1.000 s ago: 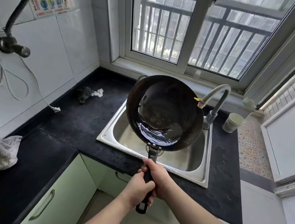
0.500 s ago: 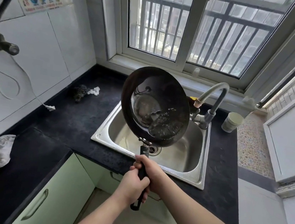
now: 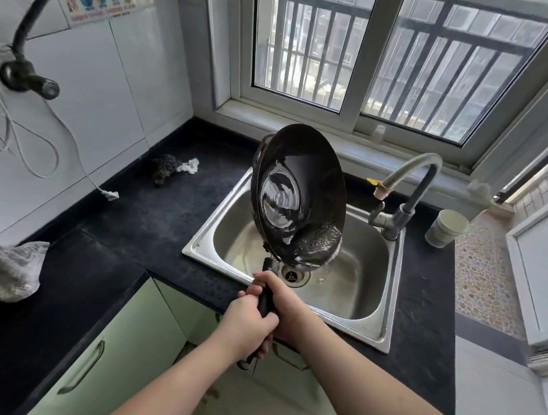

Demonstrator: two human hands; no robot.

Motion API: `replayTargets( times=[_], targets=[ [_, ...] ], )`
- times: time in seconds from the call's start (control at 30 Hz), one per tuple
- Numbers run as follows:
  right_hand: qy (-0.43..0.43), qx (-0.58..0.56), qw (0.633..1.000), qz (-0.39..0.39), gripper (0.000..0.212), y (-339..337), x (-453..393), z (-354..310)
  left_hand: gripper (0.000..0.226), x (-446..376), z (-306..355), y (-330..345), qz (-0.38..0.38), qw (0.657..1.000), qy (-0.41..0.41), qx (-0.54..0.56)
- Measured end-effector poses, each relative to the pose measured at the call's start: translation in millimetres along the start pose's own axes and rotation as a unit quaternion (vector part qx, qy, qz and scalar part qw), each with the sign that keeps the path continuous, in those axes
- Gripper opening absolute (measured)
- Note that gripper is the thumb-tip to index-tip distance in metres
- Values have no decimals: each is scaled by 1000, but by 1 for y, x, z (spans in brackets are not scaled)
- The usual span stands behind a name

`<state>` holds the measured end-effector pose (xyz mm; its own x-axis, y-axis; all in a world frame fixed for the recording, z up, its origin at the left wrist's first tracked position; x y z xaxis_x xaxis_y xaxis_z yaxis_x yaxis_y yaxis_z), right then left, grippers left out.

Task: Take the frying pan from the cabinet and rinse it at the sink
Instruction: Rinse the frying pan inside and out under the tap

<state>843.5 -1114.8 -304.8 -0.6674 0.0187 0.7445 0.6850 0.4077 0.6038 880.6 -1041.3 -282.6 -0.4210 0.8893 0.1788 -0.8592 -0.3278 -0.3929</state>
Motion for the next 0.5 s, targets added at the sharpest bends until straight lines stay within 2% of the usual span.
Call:
replayTargets(
  times=[0.17,0.37,0.5],
  targets=[
    [7,5,1000,21,34,12,-1,3,15,3,-7,-16,-14,997,13,-69],
    [25,27,993,110,30,29,-11,-5,23,4,-16,-37,1,985,21,-170],
    [21,44,987,156,38,35,-17,-5,32,4,-18,-41,14,981,18,-191]
  ],
)
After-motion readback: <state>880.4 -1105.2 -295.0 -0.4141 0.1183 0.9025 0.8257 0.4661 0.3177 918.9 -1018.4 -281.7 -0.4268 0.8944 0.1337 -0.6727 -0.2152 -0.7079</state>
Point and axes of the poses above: each hand's wrist, its own x-axis away from the middle knuckle, its own y-axis out of the palm, z = x × y, the point moved 3 cm from there along -x, towards the middle knuckle, and after that the axes turned 14 degrees about y, right-handed, at the moved point
